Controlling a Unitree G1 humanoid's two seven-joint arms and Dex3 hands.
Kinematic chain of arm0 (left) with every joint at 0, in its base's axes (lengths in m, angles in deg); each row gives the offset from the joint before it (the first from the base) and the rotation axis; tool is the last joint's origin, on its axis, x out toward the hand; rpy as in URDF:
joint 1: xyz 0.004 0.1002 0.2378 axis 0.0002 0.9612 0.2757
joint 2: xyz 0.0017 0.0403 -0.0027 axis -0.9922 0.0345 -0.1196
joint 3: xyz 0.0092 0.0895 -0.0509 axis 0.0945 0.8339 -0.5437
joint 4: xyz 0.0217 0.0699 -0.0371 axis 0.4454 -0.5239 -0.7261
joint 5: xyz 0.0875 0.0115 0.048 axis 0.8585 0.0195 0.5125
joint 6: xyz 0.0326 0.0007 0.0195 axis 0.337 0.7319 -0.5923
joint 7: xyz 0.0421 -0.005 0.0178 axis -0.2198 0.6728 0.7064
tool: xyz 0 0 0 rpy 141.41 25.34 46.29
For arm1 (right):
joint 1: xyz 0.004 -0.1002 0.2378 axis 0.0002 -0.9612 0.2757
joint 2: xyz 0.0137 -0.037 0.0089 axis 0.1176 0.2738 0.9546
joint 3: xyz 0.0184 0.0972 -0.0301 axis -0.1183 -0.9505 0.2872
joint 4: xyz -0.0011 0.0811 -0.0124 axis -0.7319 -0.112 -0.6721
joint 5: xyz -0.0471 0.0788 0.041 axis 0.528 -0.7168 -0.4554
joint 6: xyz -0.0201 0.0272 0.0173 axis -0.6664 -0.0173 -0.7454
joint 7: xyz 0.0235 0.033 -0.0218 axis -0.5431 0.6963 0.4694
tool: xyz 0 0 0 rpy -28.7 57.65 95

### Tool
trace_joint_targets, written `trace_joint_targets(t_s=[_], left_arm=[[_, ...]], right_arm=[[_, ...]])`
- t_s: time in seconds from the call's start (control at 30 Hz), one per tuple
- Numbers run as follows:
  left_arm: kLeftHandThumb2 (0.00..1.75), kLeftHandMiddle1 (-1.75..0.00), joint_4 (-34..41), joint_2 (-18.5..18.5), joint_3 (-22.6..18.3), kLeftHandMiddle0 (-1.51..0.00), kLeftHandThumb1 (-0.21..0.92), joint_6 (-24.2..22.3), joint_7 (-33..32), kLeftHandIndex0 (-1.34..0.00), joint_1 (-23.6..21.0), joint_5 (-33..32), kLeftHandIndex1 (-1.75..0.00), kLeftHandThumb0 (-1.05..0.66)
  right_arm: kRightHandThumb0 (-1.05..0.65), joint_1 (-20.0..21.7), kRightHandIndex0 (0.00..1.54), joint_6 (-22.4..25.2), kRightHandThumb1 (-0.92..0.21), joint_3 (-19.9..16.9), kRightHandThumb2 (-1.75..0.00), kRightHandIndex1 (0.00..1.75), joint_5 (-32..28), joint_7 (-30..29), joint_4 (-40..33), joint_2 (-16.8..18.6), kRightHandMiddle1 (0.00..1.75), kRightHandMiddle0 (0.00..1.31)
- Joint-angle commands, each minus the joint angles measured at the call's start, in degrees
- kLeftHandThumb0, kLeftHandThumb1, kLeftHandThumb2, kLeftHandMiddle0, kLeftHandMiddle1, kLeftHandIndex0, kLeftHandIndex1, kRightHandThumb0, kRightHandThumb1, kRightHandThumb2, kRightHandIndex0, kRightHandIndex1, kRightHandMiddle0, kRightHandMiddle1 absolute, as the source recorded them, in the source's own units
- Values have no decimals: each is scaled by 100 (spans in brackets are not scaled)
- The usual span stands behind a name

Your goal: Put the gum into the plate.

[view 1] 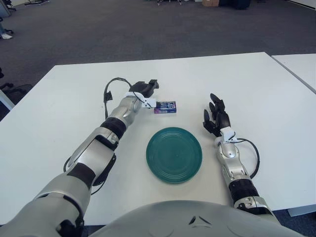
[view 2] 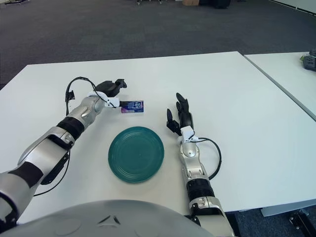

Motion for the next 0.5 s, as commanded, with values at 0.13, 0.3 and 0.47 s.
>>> trace_joint_targets(t_s=[0.13, 0.3, 0.47], left_arm=[[65, -4, -95, 152, -4, -9, 92, -395, 222, 0, -175, -121, -59, -105], [68, -3, -269, 235, 27, -9, 92, -486, 191, 0, -220, -116, -58, -105], [67, -3, -556, 305, 105, -11, 92, -452, 136, 0, -285, -89, -60, -105]], right_arm=[[-62, -440, 20, 552, -92, 139, -76, 1, 130, -116, -8, 179, 39, 0], [-62, -478, 21, 619, -92, 180, -77, 1, 164, -181, -95, 197, 40, 0], [-62, -495, 22, 601, -92, 202, -77, 1, 169, -224, -104, 227, 43, 0]])
